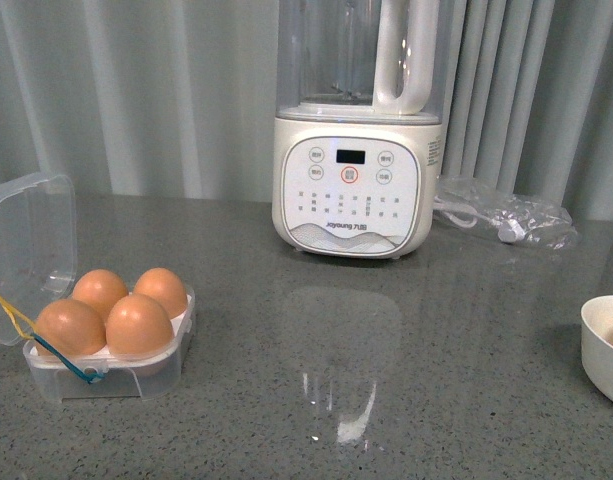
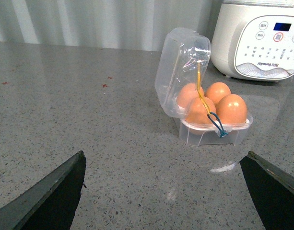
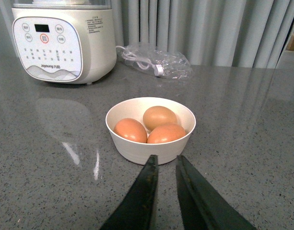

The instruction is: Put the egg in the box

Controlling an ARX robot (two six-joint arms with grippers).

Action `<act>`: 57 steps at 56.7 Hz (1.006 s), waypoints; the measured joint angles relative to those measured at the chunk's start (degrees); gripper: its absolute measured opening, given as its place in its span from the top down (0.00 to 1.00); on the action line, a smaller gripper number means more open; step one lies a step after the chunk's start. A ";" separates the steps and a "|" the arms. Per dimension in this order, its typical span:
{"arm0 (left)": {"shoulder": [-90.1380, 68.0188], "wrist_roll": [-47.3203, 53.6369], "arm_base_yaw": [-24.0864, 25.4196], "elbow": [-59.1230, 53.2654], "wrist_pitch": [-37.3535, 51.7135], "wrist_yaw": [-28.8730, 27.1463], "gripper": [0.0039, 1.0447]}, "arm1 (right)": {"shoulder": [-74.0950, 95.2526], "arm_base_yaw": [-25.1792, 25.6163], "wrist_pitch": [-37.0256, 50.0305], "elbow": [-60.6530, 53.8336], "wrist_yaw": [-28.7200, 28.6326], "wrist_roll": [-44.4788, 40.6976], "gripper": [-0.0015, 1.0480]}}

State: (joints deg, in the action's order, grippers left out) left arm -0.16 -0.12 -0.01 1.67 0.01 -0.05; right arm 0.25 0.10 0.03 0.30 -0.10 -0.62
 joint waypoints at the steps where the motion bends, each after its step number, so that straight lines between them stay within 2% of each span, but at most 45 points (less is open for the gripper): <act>1: -0.02 0.00 0.00 0.00 0.00 0.00 0.06 | 0.00 0.00 0.00 0.00 0.00 0.00 0.77; 23: -0.02 0.00 0.00 0.00 0.00 0.00 0.06 | 0.00 0.00 0.00 0.00 0.00 0.00 0.13; 24: -0.15 -0.17 -0.09 0.04 -0.13 -0.42 0.06 | 0.00 0.00 0.00 -0.02 0.00 0.00 0.11; 26: -1.99 -1.75 -1.75 1.11 -3.78 -5.25 0.06 | 0.00 0.00 0.00 -0.02 0.00 0.02 0.05; 28: -6.32 -4.76 -4.85 4.02 -11.43 -13.81 0.06 | 0.00 0.00 0.00 -0.02 0.00 0.07 0.05; 32: -13.27 -9.05 -9.16 7.61 -19.43 -24.20 0.06 | -0.02 0.00 0.00 -0.02 0.02 0.07 0.07; 38: -16.50 -12.00 -12.39 9.46 -21.16 -29.46 0.06 | 0.00 0.00 -0.02 -0.02 -0.11 0.04 0.07; 44: -17.27 -12.35 -12.79 12.11 -18.67 -29.51 0.06 | -0.02 0.00 0.00 -0.02 0.02 0.07 0.07; 49: -19.15 -11.96 -11.34 14.16 -15.12 -26.99 0.06 | 0.00 0.00 -0.02 -0.02 -0.02 0.07 0.07; 57: -26.75 -9.99 -4.04 16.11 -6.43 -18.08 0.06 | 0.00 0.00 -0.02 -0.02 0.00 0.07 0.07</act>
State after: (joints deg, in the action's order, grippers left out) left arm -26.92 -10.11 -4.05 17.78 -6.42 -18.13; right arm 0.25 0.10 0.01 0.27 -0.10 -0.56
